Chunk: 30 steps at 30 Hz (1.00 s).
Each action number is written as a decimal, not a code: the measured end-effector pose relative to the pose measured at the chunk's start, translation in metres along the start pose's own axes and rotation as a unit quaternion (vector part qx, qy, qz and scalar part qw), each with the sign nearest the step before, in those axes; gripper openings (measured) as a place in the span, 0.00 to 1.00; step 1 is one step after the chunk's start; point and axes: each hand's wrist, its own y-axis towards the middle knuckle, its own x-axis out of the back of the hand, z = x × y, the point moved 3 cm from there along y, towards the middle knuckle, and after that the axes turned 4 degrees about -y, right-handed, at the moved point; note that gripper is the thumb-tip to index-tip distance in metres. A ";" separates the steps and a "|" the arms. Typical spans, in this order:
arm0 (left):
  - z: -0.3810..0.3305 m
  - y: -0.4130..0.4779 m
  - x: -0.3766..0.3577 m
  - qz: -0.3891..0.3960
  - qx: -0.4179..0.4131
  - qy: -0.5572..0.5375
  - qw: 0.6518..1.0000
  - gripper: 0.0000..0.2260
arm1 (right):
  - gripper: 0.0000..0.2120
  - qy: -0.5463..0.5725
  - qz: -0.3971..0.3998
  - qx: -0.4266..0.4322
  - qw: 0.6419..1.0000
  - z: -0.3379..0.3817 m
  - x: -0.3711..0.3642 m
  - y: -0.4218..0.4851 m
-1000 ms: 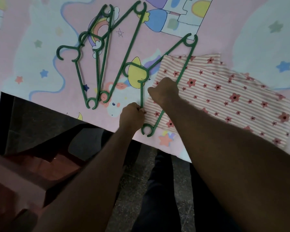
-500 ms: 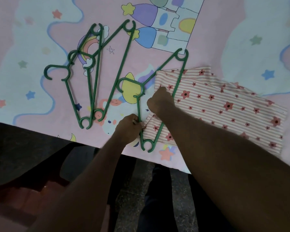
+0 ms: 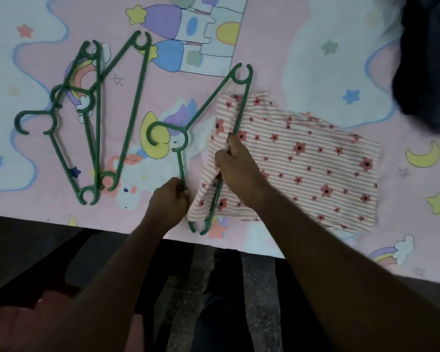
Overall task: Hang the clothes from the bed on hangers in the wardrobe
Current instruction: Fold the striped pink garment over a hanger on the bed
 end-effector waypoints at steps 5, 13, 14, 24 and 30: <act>-0.035 -0.017 -0.036 -0.003 -0.066 -0.038 0.997 0.06 | 0.13 -0.003 0.055 0.034 0.998 0.013 0.037 -0.023; -0.057 -0.019 -0.059 -0.037 -0.005 -0.074 0.997 0.02 | 0.17 0.121 -0.007 0.054 0.991 -0.004 0.136 -0.071; -0.058 -0.022 -0.061 -0.036 -0.001 -0.080 0.996 0.01 | 0.18 0.147 -0.029 0.041 0.988 -0.013 0.155 -0.075; -0.080 -0.052 -0.104 0.000 0.085 -0.189 0.978 0.06 | 0.11 0.148 -0.119 -0.167 0.967 -0.132 0.235 -0.083; -0.086 -0.051 -0.100 0.029 0.126 -0.254 0.959 0.03 | 0.05 0.031 -0.196 -0.146 0.969 -0.130 0.220 -0.082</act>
